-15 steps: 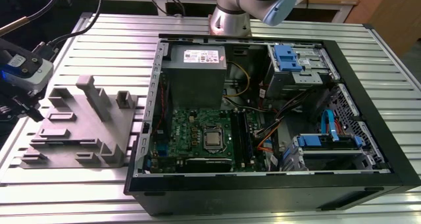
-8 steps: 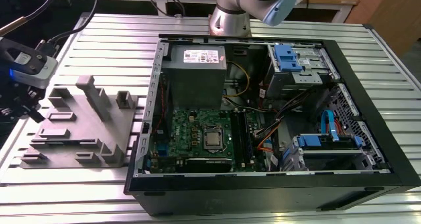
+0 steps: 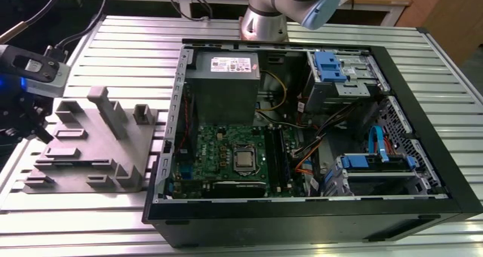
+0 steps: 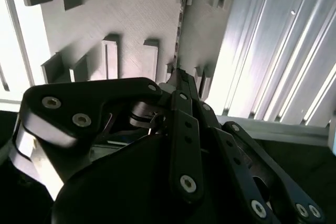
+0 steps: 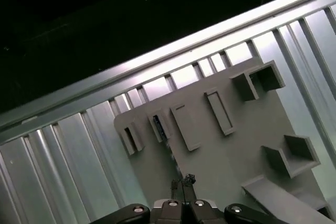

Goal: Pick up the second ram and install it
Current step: 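Pick up the second ram and move it above second insertion slot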

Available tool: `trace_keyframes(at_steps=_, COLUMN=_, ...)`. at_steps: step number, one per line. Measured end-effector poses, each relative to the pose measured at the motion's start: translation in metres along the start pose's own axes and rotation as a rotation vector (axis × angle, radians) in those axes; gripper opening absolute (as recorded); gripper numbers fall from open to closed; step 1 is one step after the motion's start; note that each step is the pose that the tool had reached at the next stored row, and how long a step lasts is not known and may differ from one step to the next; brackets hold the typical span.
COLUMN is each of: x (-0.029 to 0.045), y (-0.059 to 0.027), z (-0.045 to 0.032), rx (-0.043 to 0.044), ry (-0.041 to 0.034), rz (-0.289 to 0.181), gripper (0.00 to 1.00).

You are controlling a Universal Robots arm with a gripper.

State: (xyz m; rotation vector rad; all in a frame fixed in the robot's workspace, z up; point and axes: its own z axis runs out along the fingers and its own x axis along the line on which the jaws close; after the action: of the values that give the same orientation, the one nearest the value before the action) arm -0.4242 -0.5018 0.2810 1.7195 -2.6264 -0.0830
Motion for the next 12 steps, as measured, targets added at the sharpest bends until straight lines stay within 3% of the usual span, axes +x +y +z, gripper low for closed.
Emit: trace_keyframes(at_steps=12, x=0.0003, y=-0.0005, z=0.0098, rx=-0.0061, ry=0.0098, rz=-0.217, gripper=0.07)
